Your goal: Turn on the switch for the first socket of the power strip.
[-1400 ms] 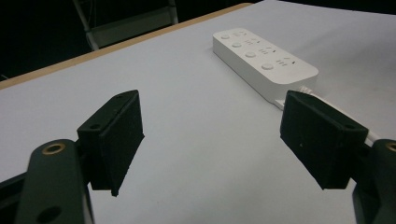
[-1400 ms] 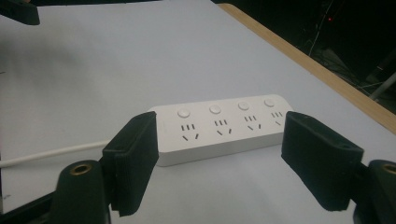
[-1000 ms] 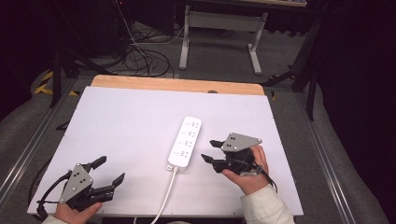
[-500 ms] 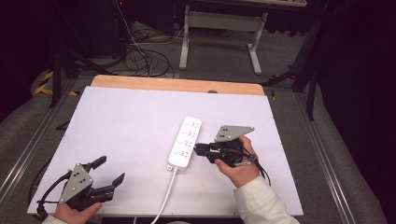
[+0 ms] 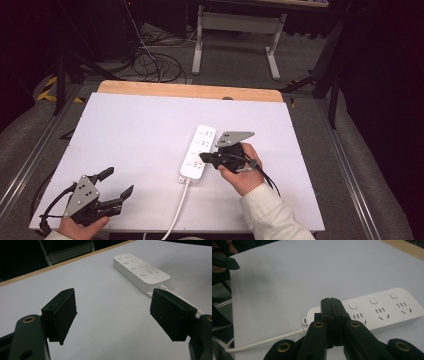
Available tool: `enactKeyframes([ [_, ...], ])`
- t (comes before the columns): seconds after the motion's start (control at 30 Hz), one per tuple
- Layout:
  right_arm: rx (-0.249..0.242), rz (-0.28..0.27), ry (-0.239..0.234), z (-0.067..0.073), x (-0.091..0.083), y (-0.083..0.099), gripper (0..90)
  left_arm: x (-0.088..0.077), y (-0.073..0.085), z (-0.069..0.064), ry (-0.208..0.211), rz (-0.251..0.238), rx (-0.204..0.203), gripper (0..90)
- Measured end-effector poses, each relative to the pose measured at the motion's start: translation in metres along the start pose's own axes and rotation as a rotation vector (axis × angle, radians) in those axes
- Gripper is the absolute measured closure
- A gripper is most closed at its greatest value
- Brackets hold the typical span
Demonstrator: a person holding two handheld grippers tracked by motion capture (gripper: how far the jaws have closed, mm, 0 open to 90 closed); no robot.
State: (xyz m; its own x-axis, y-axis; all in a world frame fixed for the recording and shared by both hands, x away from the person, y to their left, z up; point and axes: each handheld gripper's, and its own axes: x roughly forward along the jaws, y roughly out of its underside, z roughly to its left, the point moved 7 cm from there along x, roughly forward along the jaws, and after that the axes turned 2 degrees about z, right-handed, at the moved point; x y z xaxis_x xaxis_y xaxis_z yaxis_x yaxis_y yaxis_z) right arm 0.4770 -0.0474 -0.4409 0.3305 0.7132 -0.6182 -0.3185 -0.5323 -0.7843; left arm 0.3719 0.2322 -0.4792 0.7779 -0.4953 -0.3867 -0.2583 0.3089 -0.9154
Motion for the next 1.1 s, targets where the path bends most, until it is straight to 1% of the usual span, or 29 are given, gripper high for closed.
enactKeyframes([
  [0.23, 0.005, 0.004, -0.001, -0.003, 0.019, -0.001, 90.0, 0.0, 0.0, 0.0, 0.0, 0.001, 0.006, 22.0],
  [0.37, -0.022, 0.013, 0.004, -0.002, 0.028, -0.001, 90.0, 0.0, 0.0, 0.0, 0.002, -0.003, 0.001, 22.1],
  [0.53, -0.034, 0.034, 0.002, 0.0, 0.041, 0.001, 90.0, 0.0, 0.0, 0.0, 0.003, -0.001, 0.001, 22.2],
  [0.57, -0.035, 0.04, 0.003, 0.0, 0.043, 0.002, 90.0, 0.0, 0.0, 0.0, 0.002, -0.001, 0.007, 22.2],
  [0.9, -0.023, 0.079, 0.003, -0.002, 0.067, 0.011, 90.0, 0.0, 0.0, 0.0, 0.002, 0.001, 0.009, 22.2],
  [1.1, -0.022, 0.095, 0.013, -0.003, 0.076, 0.014, 90.0, 0.0, 0.0, 0.0, 0.003, 0.001, 0.009, 22.2],
])
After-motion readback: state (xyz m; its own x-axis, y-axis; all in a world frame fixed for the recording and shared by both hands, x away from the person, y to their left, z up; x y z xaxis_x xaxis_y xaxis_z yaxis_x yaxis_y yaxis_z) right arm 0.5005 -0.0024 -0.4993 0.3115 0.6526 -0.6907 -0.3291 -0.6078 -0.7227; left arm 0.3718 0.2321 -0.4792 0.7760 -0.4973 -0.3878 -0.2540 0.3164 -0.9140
